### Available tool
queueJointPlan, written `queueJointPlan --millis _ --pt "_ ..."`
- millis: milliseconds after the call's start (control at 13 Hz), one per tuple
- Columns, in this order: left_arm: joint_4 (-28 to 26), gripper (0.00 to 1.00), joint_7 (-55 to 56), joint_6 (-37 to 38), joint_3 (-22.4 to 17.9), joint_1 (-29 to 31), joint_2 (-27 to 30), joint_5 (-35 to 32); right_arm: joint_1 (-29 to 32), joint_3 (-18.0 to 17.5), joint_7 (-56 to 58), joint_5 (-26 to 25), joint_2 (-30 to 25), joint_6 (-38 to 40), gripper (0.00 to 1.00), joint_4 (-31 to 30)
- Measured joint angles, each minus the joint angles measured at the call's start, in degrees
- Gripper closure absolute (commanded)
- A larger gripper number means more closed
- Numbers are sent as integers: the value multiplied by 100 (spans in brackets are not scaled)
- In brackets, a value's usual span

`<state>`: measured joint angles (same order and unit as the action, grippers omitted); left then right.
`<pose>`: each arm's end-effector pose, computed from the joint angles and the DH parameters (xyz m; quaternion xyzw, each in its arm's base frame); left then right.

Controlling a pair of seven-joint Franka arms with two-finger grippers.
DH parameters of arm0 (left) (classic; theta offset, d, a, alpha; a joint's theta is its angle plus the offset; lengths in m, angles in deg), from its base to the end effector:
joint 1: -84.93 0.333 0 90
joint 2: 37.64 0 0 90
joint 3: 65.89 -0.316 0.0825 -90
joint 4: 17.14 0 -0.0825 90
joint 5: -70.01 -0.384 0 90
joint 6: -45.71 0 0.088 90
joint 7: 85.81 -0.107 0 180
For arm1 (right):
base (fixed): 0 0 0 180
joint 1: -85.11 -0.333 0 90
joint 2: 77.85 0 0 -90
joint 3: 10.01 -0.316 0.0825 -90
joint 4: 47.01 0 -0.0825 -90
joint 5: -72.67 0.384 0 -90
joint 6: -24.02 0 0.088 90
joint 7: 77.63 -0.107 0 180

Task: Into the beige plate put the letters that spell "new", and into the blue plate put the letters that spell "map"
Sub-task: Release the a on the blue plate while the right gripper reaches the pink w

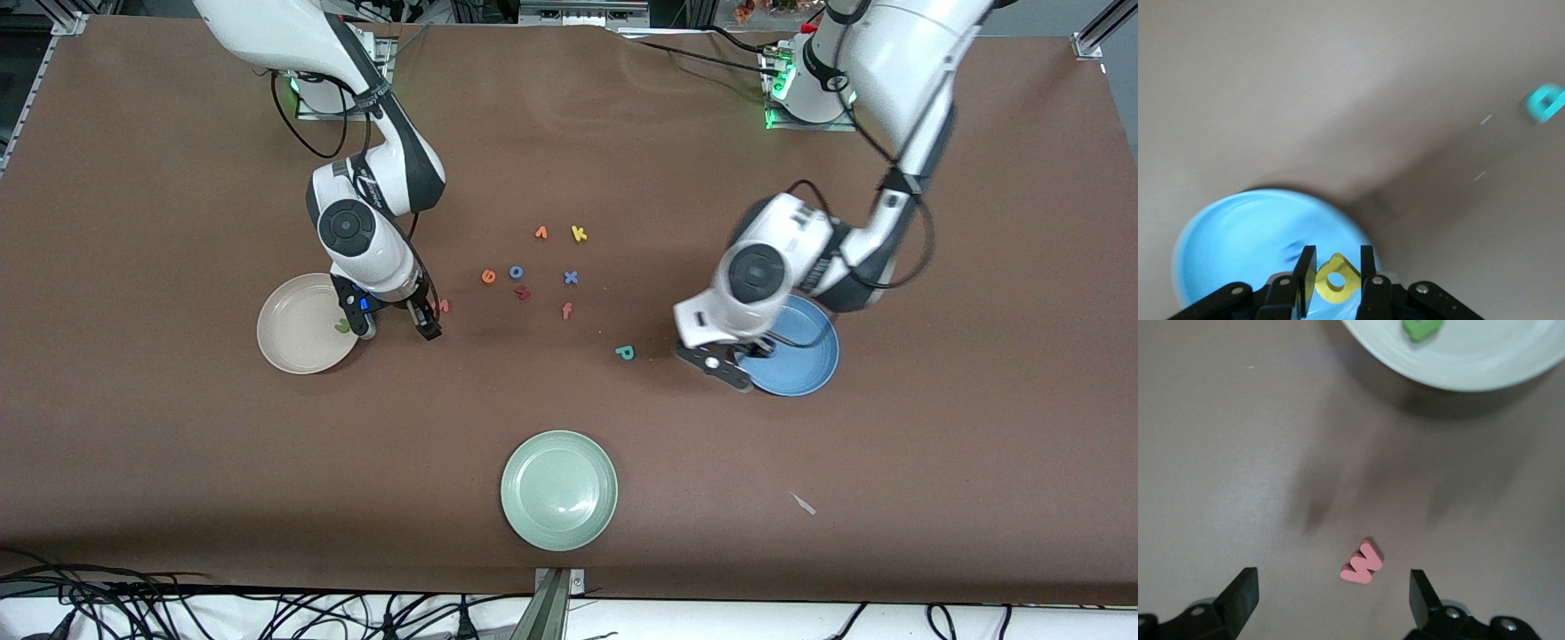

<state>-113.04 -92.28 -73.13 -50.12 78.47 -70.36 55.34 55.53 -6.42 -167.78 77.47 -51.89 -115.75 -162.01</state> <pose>0.6245 -0.2211 0.2702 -0.9509 0.2995 0.0662 0.0416 0.5427 0.2658 0.2264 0.8313 -0.5556 -0.0161 0.0013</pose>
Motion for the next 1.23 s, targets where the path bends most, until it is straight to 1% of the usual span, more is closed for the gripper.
queueJointPlan --millis 77,154,231,386,540,694,848,1003,1157,1234 --pt "-5 63 -687 30 1 310 13 51 -9 -3 -389 0 30 -73 0 0" --pt "-27 1 -1223 34 2 563 9 75 -22 -4 -662 0 53 -98 0 0" --pt "-57 0 -1529 37 3 722 5 152 -37 -4 -837 0 69 -105 0 0" --pt "-118 0 -1658 42 14 772 3 512 -69 -7 -1038 0 84 -121 1 -5" --pt "-142 0 -1650 42 54 742 3 719 -98 -9 -1098 0 144 -181 1 -18" --pt "-119 0 -1371 40 93 689 4 905 -125 -9 -1114 0 281 -373 2 -48" --pt "-60 0 -546 28 124 457 3 1051 -131 -8 -1119 0 377 -518 6 -67" --pt "45 0 605 7 143 6 -60 1059 -131 -8 -1120 0 400 -770 8 -164" --pt "331 0 1523 -52 145 -477 -290 1059 -142 -9 -1120 0 414 -994 9 -284" --pt "533 0 1894 -103 144 -618 -450 1059 -160 -11 -1120 0 419 -1030 13 -309"
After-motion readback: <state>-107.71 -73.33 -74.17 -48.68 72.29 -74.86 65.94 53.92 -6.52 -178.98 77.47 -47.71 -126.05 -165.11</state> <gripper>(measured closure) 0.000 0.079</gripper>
